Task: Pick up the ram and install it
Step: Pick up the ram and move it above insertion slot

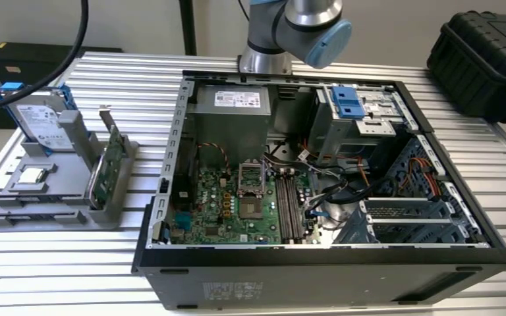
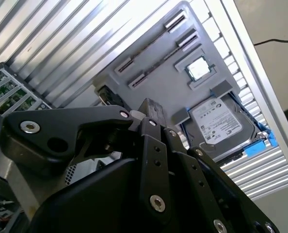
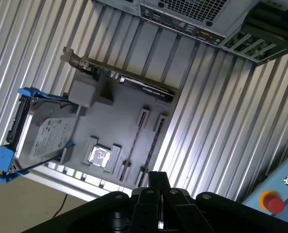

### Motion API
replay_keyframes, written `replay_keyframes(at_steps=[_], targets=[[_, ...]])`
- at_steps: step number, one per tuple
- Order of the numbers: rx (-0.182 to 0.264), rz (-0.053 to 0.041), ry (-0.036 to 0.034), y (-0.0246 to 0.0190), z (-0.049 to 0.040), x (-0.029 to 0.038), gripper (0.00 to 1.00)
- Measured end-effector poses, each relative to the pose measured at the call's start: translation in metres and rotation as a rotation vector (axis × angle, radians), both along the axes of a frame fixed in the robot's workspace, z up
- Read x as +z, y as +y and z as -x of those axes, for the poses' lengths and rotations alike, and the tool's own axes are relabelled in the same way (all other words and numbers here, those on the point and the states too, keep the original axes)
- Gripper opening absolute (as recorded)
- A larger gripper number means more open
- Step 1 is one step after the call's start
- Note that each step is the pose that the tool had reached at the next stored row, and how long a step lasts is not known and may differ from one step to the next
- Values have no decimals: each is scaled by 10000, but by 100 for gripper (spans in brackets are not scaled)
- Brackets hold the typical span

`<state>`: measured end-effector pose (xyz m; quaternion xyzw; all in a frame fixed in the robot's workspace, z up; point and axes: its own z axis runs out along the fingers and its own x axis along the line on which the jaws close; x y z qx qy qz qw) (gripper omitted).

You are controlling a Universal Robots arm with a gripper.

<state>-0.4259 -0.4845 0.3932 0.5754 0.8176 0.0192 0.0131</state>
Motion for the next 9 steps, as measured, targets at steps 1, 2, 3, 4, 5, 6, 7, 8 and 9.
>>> replay_keyframes(at_steps=[1, 2, 3, 4, 5, 6, 7, 8, 9], targets=[[-40, 1, 0, 0, 0, 0, 0], [-78, 1, 0, 0, 0, 0, 0], [-116, 1, 0, 0, 0, 1, 0], [-156, 2, 0, 0, 0, 1, 0], [-196, 3, 1, 0, 0, 1, 0], [-234, 3, 1, 0, 0, 2, 0], [-273, 3, 0, 0, 0, 1, 0], [-314, 3, -1, 0, 0, 1, 0], [-351, 3, 0, 0, 0, 1, 0]])
